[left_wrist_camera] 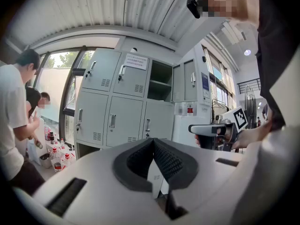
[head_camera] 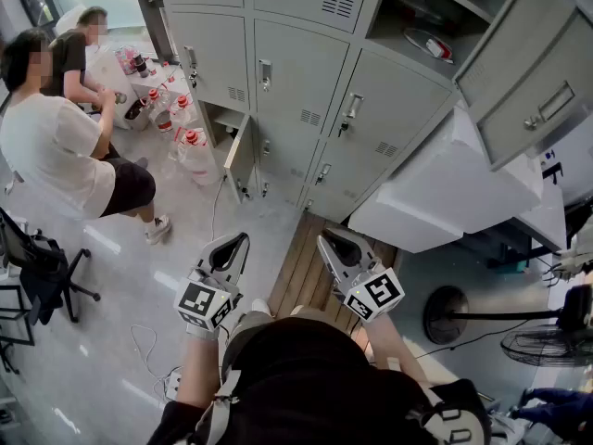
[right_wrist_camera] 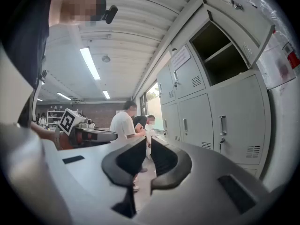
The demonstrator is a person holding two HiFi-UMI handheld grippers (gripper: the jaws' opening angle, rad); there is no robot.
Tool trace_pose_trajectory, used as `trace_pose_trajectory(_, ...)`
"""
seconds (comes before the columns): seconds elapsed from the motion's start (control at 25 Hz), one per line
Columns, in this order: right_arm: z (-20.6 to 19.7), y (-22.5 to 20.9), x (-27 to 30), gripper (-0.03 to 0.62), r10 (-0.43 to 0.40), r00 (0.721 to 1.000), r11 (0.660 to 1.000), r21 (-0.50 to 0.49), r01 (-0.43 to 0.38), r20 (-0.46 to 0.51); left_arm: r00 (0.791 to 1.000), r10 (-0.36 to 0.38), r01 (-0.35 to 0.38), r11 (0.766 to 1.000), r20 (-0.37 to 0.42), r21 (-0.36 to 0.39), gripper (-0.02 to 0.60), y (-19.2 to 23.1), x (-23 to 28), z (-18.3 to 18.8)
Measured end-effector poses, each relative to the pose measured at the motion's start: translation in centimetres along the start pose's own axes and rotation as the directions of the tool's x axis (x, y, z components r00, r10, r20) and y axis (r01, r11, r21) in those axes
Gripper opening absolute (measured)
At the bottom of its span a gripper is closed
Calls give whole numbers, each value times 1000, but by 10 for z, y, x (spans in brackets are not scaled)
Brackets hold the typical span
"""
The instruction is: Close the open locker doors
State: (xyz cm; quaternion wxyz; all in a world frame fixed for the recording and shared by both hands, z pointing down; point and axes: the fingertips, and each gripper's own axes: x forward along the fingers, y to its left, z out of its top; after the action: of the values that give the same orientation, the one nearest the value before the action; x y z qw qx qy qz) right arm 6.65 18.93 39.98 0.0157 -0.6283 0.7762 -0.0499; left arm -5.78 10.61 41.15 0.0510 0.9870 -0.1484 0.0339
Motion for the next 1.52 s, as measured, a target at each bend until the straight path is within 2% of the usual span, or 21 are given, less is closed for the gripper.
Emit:
trace_pose_trajectory(0.4, -4, 23, 27, 43, -7, 999, 999, -34, 6, -34, 1000, -14, 14, 1000, 1, -9, 8, 27, -18, -4)
trace_pose_trajectory(0.64, -12, 33, 45, 43, -58, 998, 998, -10, 58, -30, 999, -45, 45, 999, -6, -24, 8, 52, -28, -12)
trace_pose_trajectory(1.04, -23, 8, 54, 43, -131, 991, 990, 45, 132, -32, 998, -54, 53, 998, -39, -32, 8, 73, -21, -27)
trace_pose_trajectory(1.52, -11, -58, 104, 43, 0, 999, 999, 41, 1, -36, 997, 72, -74, 996, -37, -53, 8, 100, 36, -18)
